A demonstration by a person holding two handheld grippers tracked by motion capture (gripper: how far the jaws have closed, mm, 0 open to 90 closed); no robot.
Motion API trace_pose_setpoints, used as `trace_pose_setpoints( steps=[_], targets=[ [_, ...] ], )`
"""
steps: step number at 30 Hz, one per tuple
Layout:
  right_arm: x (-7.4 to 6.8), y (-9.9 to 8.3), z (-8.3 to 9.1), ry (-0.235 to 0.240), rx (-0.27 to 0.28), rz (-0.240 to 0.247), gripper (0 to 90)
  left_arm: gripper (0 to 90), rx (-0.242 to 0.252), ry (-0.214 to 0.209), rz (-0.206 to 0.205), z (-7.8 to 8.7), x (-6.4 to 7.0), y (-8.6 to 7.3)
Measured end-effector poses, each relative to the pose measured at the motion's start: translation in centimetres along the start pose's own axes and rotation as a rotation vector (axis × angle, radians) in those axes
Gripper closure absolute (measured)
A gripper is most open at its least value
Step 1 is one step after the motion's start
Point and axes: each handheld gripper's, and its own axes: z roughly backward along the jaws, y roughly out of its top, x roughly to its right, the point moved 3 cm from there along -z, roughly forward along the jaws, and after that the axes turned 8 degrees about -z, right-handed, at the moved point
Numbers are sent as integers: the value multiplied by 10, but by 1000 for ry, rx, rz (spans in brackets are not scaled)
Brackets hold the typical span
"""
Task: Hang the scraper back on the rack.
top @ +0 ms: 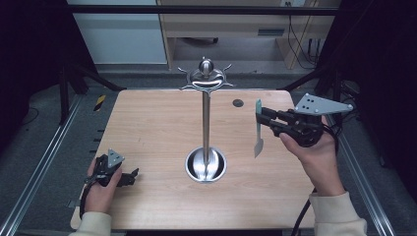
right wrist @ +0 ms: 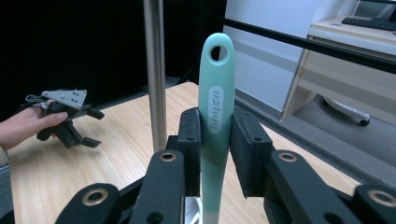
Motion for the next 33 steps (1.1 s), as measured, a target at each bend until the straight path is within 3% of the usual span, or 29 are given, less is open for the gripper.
trace_pose_setpoints(
  steps=[15,24,33],
  targets=[
    [-9,17,-2,40,26,10,744,29,-2,-1,-4,0,0,0],
    [-13,37,-14,84,35,15,744,29,-2,-3,-1,0,0,0],
    [-13,42,-18,126,52,-4,744,29,5,-2,2,1,-1,0]
  ],
)
